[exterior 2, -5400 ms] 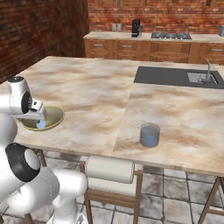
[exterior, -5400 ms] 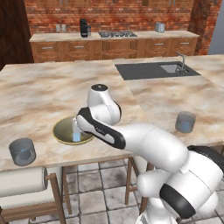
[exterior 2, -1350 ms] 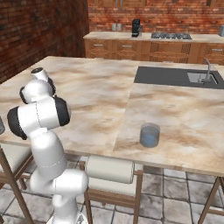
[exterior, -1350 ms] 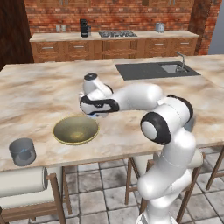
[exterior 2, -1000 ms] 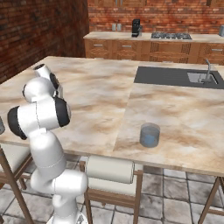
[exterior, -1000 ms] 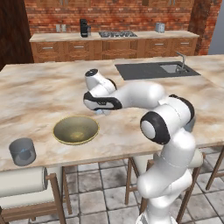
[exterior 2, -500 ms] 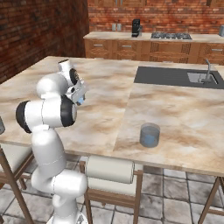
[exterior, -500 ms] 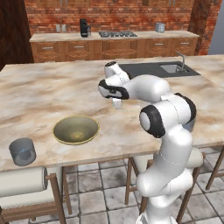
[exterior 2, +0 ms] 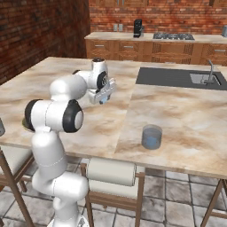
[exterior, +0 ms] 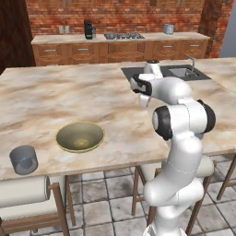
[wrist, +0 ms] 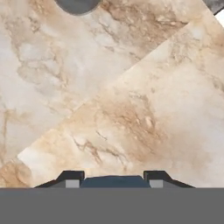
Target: There are four ice cubes in the ice bowl. Place two ice cubes in each glass of water.
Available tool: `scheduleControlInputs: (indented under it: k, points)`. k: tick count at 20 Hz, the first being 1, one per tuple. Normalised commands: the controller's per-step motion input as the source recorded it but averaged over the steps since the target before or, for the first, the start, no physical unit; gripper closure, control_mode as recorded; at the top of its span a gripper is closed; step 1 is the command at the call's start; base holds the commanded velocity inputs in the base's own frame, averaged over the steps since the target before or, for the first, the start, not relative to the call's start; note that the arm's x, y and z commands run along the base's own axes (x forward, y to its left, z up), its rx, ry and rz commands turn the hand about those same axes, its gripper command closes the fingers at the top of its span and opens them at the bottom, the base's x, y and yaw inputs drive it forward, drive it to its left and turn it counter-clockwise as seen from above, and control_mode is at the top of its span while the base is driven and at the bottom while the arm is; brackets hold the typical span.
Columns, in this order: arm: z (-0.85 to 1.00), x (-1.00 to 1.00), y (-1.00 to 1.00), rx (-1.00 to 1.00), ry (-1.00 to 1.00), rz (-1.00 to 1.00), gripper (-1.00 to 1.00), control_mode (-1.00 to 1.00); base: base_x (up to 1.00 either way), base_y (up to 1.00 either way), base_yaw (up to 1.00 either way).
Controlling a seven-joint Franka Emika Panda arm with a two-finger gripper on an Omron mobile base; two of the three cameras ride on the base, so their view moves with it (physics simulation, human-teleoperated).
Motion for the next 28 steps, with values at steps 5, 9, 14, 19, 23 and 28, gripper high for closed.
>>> scheduleControlInputs:
  k: [5, 9, 14, 19, 23, 28]
  points:
    - [0.00, -0.07, -0.94, 0.17, -0.37, -0.35, 1.00, -1.00, 0.00, 0.00, 0.00]
    - [-0.04, -0.58, -0.62, 0.03, -0.45, -0.36, 1.00, -1.00, 0.00, 0.00, 0.00]
    - [0.06, -1.00, -0.43, 0.00, -0.20, -0.33, 1.00, -1.00, 0.00, 0.00, 0.00]
    - [0.54, -0.99, -0.37, 0.00, 0.00, -0.18, 1.00, -1.00, 0.00, 0.00, 0.00]
    - [0.91, -0.80, -0.27, 0.02, 0.00, -0.10, 1.00, -1.00, 0.00, 0.00, 0.00]
    - [0.44, -0.71, -0.17, 0.00, 0.07, -0.06, 1.00, -1.00, 0.00, 0.00, 0.00]
